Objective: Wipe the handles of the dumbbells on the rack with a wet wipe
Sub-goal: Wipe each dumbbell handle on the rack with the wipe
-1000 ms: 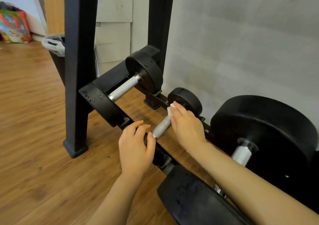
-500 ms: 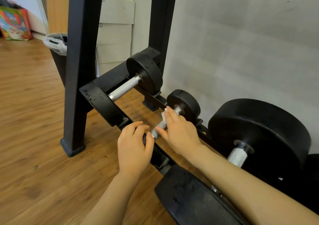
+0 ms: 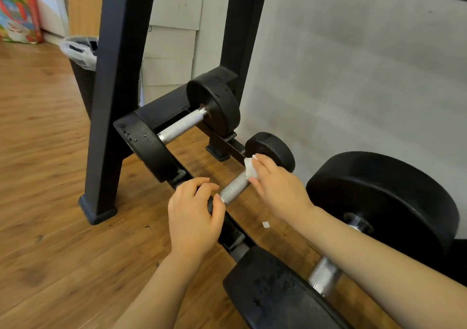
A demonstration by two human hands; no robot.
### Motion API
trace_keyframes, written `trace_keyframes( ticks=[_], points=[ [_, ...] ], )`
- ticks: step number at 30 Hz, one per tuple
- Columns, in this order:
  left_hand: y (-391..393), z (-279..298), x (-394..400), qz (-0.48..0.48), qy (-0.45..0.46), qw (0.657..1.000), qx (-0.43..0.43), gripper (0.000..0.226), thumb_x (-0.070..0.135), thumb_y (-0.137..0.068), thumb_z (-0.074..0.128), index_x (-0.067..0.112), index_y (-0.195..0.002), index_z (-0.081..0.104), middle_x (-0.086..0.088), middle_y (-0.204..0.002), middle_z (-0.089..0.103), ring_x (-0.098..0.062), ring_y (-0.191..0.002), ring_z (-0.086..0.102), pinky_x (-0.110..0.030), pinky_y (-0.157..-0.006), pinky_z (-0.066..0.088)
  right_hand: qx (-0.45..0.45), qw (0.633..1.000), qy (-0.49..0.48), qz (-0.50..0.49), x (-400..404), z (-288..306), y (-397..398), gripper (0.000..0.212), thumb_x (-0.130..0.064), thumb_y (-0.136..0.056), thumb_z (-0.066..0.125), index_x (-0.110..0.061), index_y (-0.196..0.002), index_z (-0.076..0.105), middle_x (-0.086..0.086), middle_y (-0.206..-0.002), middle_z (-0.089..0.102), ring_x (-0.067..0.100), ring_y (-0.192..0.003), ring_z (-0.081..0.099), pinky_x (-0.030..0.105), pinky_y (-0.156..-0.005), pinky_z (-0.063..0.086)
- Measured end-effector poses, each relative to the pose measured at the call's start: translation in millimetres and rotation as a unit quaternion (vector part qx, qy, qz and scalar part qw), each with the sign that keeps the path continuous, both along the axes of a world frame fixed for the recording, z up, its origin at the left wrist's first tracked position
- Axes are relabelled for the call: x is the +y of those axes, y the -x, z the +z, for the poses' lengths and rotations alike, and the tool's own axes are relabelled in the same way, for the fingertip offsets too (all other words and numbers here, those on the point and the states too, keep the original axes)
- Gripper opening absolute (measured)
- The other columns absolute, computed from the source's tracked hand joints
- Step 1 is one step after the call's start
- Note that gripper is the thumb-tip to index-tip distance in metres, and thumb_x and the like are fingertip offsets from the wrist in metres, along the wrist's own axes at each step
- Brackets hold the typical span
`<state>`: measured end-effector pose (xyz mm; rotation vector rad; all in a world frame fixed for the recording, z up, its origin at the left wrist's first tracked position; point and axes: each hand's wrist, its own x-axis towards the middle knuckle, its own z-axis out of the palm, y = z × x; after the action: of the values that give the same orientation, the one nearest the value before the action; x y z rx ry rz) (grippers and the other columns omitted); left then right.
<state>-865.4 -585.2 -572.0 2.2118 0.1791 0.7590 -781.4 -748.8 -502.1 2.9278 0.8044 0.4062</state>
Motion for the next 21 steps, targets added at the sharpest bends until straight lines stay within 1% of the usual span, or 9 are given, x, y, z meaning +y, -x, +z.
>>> trace_keyframes(
  ticks=[2, 5, 8, 10, 12, 15, 16, 19, 21],
  points=[
    [-0.8, 0.5, -0.1, 0.001, 0.005, 1.000, -0.001, 0.044, 0.038, -0.088, 0.038, 0.017, -0.099, 0.074, 0.002, -0.110, 0.066, -0.019, -0.108, 0.058, -0.045, -0.089, 0.049, 0.006, 1.000, -0.026, 0.002, -1.3, -3.6, -3.9, 0.050, -0.035, -0.103, 0.039, -0.017, -0.149, 0.032, -0.004, -0.154, 0.030, 0.015, -0.106, 0.062, 0.024, -0.077, 0.054],
    [-2.0, -0.5, -0.6, 0.004, 0.008, 1.000, -0.004, 0.044, 0.038, -0.087, 0.038, 0.016, -0.098, 0.075, 0.002, -0.109, 0.067, -0.018, -0.107, 0.058, -0.046, -0.088, 0.049, 0.021, 0.997, -0.077, -0.002, 1.9, -13.7, -4.7, 0.049, -0.021, -0.101, 0.050, -0.015, -0.148, 0.036, -0.001, -0.152, 0.035, 0.018, -0.108, 0.063, 0.027, -0.085, 0.055],
    [-1.3, -1.9, -0.1, 0.005, 0.009, 1.000, -0.004, 0.044, 0.039, -0.088, 0.038, 0.017, -0.099, 0.074, 0.003, -0.110, 0.066, -0.017, -0.109, 0.056, -0.041, -0.090, 0.046, 0.034, 0.990, -0.137, -0.014, 3.9, -18.8, -7.9, 0.053, -0.012, -0.097, 0.056, -0.016, -0.147, 0.039, -0.001, -0.151, 0.040, 0.021, -0.124, 0.054, 0.032, -0.100, 0.046],
    [-1.3, -2.5, -0.3, 0.003, 0.009, 1.000, -0.004, 0.043, 0.039, -0.088, 0.038, 0.018, -0.100, 0.074, 0.004, -0.111, 0.065, -0.016, -0.110, 0.055, -0.040, -0.090, 0.044, 0.033, 0.988, -0.148, -0.014, 4.1, -18.5, -9.3, 0.054, -0.009, -0.095, 0.057, -0.016, -0.146, 0.041, 0.000, -0.150, 0.042, 0.021, -0.130, 0.049, 0.034, -0.107, 0.039],
    [-1.8, -2.5, -0.5, 0.004, 0.010, 1.000, -0.004, 0.043, 0.039, -0.088, 0.038, 0.018, -0.100, 0.074, 0.004, -0.111, 0.065, -0.017, -0.110, 0.055, -0.041, -0.091, 0.045, 0.029, 0.989, -0.142, 0.013, 6.4, -17.5, -6.0, 0.053, -0.007, -0.093, 0.059, -0.014, -0.144, 0.045, 0.004, -0.147, 0.047, 0.023, -0.129, 0.051, 0.036, -0.107, 0.039],
    [-2.1, -2.4, -0.8, 0.006, 0.011, 1.000, 0.003, 0.044, 0.040, -0.088, 0.038, 0.018, -0.101, 0.074, 0.004, -0.112, 0.065, -0.017, -0.110, 0.055, -0.043, -0.091, 0.047, 0.036, 0.992, -0.107, 0.052, 7.8, -20.2, 1.6, 0.054, -0.007, -0.090, 0.063, -0.012, -0.141, 0.047, 0.006, -0.145, 0.049, 0.026, -0.124, 0.056, 0.038, -0.102, 0.046],
    [-1.8, -2.4, -0.8, 0.006, 0.012, 1.000, 0.004, 0.045, 0.040, -0.088, 0.037, 0.018, -0.101, 0.074, 0.004, -0.112, 0.065, -0.017, -0.111, 0.055, -0.043, -0.091, 0.047, 0.024, 0.994, -0.102, 0.038, 7.0, -20.2, 1.4, 0.056, -0.008, -0.090, 0.064, -0.013, -0.143, 0.046, 0.004, -0.146, 0.047, 0.025, -0.121, 0.058, 0.037, -0.099, 0.049],
    [-0.8, -1.0, -0.6, 0.002, 0.013, 1.000, 0.007, 0.047, 0.041, -0.088, 0.036, 0.018, -0.102, 0.074, 0.004, -0.112, 0.065, -0.017, -0.111, 0.055, -0.043, -0.092, 0.046, -0.011, 0.991, -0.134, -0.017, 4.2, -19.6, -3.7, 0.056, -0.010, -0.093, 0.062, -0.014, -0.145, 0.043, 0.000, -0.149, 0.044, 0.022, -0.117, 0.060, 0.032, -0.093, 0.051],
    [-1.1, 0.0, -0.6, 0.000, 0.011, 1.000, 0.011, 0.048, 0.042, -0.088, 0.035, 0.018, -0.102, 0.074, 0.004, -0.113, 0.065, -0.018, -0.112, 0.056, -0.043, -0.093, 0.046, 0.000, 0.991, -0.135, 0.009, 7.2, -22.5, -2.0, 0.055, -0.007, -0.087, 0.069, -0.011, -0.139, 0.051, 0.004, -0.142, 0.052, 0.024, -0.108, 0.066, 0.036, -0.085, 0.057]
  ],
)
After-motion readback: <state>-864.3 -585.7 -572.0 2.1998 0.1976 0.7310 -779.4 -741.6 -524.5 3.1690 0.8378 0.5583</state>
